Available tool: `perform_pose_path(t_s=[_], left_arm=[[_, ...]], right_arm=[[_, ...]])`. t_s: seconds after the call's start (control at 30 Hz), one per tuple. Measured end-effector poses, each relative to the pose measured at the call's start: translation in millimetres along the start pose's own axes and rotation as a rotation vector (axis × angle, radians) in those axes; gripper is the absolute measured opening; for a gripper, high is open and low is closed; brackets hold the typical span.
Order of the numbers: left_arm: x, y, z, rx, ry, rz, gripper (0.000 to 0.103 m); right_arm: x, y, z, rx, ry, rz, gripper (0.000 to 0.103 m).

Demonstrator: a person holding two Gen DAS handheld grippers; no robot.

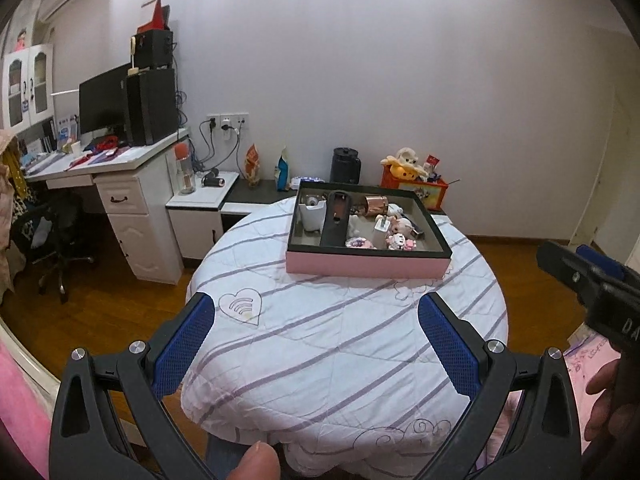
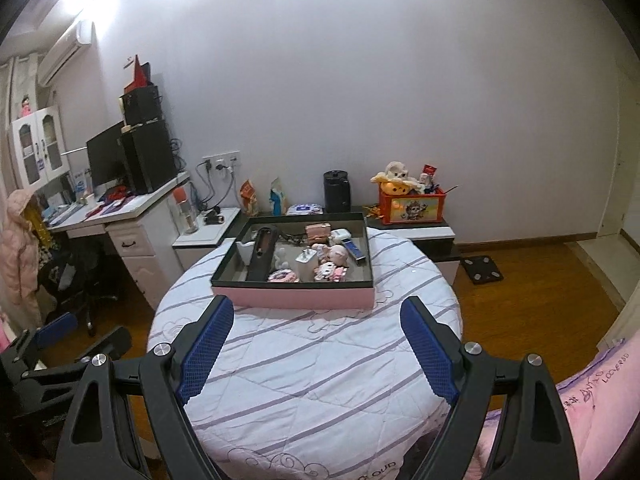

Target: Organize rigid objects

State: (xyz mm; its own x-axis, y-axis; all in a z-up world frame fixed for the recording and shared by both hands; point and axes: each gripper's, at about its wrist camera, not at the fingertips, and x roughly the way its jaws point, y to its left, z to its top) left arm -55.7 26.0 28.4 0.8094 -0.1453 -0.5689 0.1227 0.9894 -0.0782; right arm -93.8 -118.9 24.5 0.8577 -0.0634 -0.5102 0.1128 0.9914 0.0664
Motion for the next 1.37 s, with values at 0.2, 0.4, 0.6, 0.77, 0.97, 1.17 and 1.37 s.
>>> perform_pose_path(t_s=[0.2, 0.4, 0.6, 0.77, 0.97, 1.17, 1.37], left_arm=[[2, 1, -4, -0.008, 0.011, 0.01, 0.103], [10, 1, -6, -0.012, 0.048, -0.005, 0.103], [13, 0, -6, -0.013, 0.057, 0.003, 0.103], [18, 6, -6, -0.031, 0.07, 0.001, 0.103], [20, 7, -4, -0.029, 0.074, 0.009, 0.103], [22, 8, -2, -0.031, 0.068, -0.005, 0.103], [26, 11, -3, -0.04, 0.07, -0.023, 0.103]], right_arm=[[4, 5, -5, -0.015, 0.021, 0.027, 0.087], [7, 8, -7, -0.024, 0.036, 0.028, 0.087], [12, 8, -8, -0.029, 0.05, 0.025, 0.087], [15, 11, -9, -0.042, 0.061, 0.027, 0.087], [18, 12, -10, -0.048, 0.069, 0.031, 0.087], [22, 11, -9, -0.043, 0.078, 0.028, 0.087], [25, 7, -11, -0.033, 0.086, 0.02, 0.087]])
